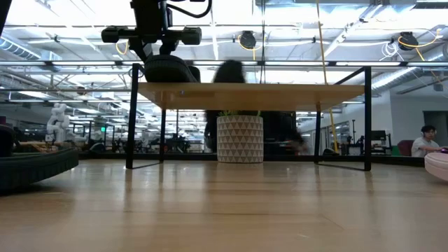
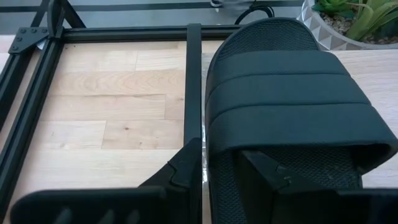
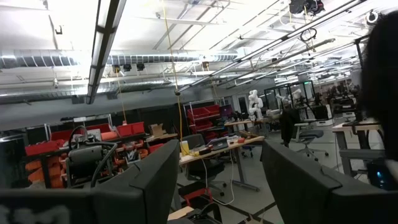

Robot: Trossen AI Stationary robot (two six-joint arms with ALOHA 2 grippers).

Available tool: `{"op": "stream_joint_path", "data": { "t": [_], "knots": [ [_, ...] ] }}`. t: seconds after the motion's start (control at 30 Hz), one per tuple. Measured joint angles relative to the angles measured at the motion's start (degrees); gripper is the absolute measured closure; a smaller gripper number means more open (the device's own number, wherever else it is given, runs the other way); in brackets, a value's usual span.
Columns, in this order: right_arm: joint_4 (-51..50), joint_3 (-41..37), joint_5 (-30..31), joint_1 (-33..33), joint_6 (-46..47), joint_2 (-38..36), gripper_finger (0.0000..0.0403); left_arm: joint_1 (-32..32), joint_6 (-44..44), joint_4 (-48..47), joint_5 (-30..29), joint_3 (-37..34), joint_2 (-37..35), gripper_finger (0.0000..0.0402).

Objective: Pick and place slides into the shelf
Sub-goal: Put the left black slipper on the shelf, then put the black slipper on the shelf

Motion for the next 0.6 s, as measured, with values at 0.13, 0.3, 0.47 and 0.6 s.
{"op": "stream_joint_path", "data": {
  "t": [0.13,0.3,0.47,0.6],
  "knots": [
    [0.0,0.0,0.0,0.0,0.0,0.0,0.0183,0.0,0.0,0.1,0.1,0.0,-0.1,0.0313],
    [0.0,0.0,0.0,0.0,0.0,0.0,0.0183,0.0,0.0,0.6,0.3,0.0,-1.4,0.0313],
    [0.0,0.0,0.0,0.0,0.0,0.0,0.0183,0.0,0.0,1.4,1.3,0.0,-2.8,0.0313],
    [0.0,0.0,0.0,0.0,0.0,0.0,0.0183,-0.1,0.4,2.0,2.6,0.0,-3.1,0.0313]
  ]
}}
